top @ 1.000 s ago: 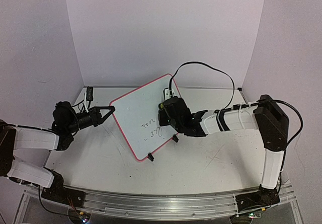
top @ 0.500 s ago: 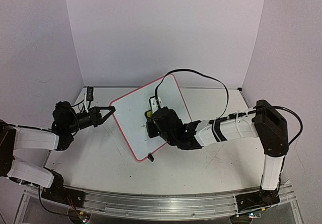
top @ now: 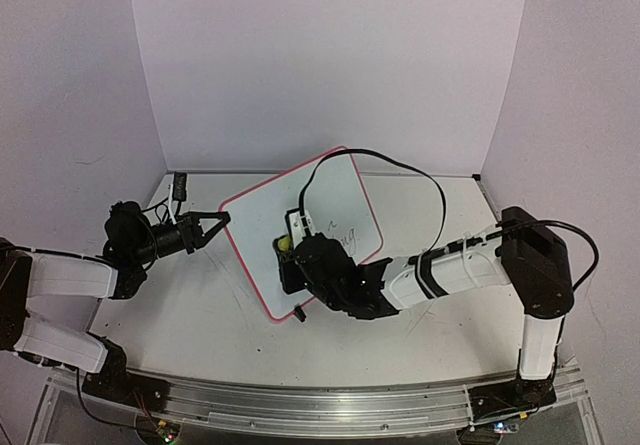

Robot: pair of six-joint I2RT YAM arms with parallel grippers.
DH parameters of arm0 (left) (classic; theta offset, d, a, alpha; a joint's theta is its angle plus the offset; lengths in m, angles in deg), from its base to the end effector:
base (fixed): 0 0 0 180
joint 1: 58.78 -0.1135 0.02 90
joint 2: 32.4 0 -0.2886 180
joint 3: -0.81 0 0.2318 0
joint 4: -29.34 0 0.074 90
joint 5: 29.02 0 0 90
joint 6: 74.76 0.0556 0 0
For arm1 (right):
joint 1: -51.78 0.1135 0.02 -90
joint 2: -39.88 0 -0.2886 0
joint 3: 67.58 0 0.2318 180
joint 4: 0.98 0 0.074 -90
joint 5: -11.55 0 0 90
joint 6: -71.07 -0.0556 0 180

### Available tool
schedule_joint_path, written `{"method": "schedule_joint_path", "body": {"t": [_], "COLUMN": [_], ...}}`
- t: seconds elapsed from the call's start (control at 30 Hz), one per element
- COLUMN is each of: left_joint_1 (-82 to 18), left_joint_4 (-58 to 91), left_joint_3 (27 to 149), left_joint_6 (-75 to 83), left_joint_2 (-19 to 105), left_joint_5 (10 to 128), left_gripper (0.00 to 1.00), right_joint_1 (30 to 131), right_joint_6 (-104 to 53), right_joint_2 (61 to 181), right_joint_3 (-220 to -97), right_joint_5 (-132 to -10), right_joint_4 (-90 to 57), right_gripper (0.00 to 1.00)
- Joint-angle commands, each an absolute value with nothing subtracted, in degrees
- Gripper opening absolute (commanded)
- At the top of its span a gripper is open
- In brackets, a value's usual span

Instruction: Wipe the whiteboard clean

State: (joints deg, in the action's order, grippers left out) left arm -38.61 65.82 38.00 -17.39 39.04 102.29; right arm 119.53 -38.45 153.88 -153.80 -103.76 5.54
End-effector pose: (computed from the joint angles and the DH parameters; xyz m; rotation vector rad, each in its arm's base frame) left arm 0.2083 -0.1156 0.2611 0.4419 1.6295 -1.2574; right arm 0.1955 0.4152 0.2241 -0.5175 1.8807 0.5966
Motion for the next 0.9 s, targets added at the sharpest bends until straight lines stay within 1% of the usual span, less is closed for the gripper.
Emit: {"method": "schedule_joint_path", "body": {"t": [0.0, 0.23, 0.47, 0.67, 0.87], "left_joint_1": [-37.2, -37.2, -37.2, -37.2, -37.1], "left_joint_4": [66.7, 66.7, 66.7, 66.7, 66.7], "left_joint_3": [38.9, 38.9, 39.1, 39.2, 39.4], "left_joint_6": [-15.2, -15.1, -15.0, -15.0, -15.0], "left_joint_2": [38.6, 38.8, 39.3, 39.7, 39.9], "left_joint_5": [109.6, 109.5, 109.6, 109.7, 109.7], "left_gripper": [0.0, 0.0, 0.0, 0.0, 0.0], "right_joint_1": [112.5, 105.0, 100.9, 100.2, 102.2], "right_joint_6": [-41.5, -41.2, -39.7, -39.3, -36.8], "right_joint_2": [151.8, 150.4, 151.0, 151.0, 149.4], "right_joint_3": [-150.5, -148.3, -149.0, -150.2, -152.0], "right_joint_5": [-108.8, -107.9, -107.1, -105.0, -95.6], "right_joint_4": [3.1, 2.1, 1.2, 0.4, 1.8], "right_gripper": [0.0, 0.0, 0.0, 0.0, 0.0]}}
